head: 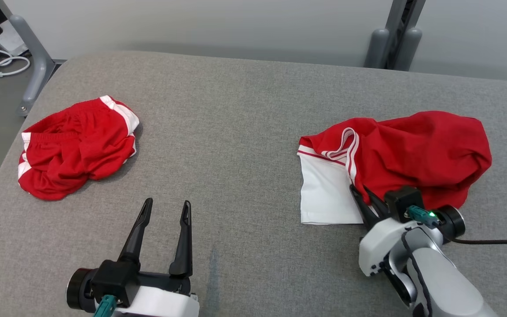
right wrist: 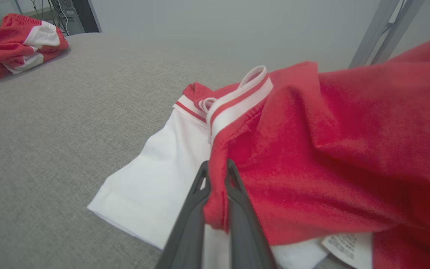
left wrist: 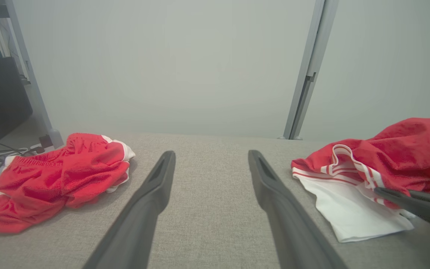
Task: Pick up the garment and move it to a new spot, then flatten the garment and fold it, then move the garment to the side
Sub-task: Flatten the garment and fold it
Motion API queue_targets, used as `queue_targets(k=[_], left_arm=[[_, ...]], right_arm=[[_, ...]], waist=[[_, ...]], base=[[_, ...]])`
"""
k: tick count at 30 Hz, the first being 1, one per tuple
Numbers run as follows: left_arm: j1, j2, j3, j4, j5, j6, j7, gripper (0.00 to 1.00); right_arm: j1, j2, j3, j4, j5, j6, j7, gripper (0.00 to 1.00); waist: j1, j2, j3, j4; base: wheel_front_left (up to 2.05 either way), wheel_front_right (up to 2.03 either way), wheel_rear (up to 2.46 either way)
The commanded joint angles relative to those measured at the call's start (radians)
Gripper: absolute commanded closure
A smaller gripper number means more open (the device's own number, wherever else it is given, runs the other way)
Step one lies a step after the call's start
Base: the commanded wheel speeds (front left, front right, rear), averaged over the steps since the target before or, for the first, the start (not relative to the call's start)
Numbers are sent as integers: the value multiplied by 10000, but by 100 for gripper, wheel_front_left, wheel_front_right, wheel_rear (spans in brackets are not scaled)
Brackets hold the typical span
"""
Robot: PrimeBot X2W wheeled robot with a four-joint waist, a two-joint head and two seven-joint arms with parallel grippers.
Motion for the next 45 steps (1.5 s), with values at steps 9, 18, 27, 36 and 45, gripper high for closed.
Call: queue_targets(k=[9, 18, 27, 36, 45], left_arm=[[-69, 30, 19, 156, 171, -124, -6, 0], [209, 30, -81, 253, 198, -168, -6, 0], [458, 30, -31, 189, 259, -205, -6, 0], [307, 28, 5, -23, 347, -213, -6, 0], [-91, 28, 271, -10, 630, -441, -6, 0]], right_arm=[[-1955, 326, 1948, -1485, 2102, -1, 575, 100], [-5073, 377, 2419, -2763, 5590, 1, 1064, 100], [-7165, 380, 1504, -1982, 6914, -1, -67, 100], [-5001, -1448, 1949, 368, 6339, 1, 495, 100], [-2524, -3250, 1783, 1471, 6809, -1, 245, 100]], waist=[[0, 0, -394, -363], [0, 0, -825, -445], [0, 0, -1034, -708], [0, 0, -827, -1139], [0, 0, -182, -1760]], base=[[0, 0, 0], [0, 0, 0], [0, 0, 0], [0, 0, 0], [0, 0, 0]])
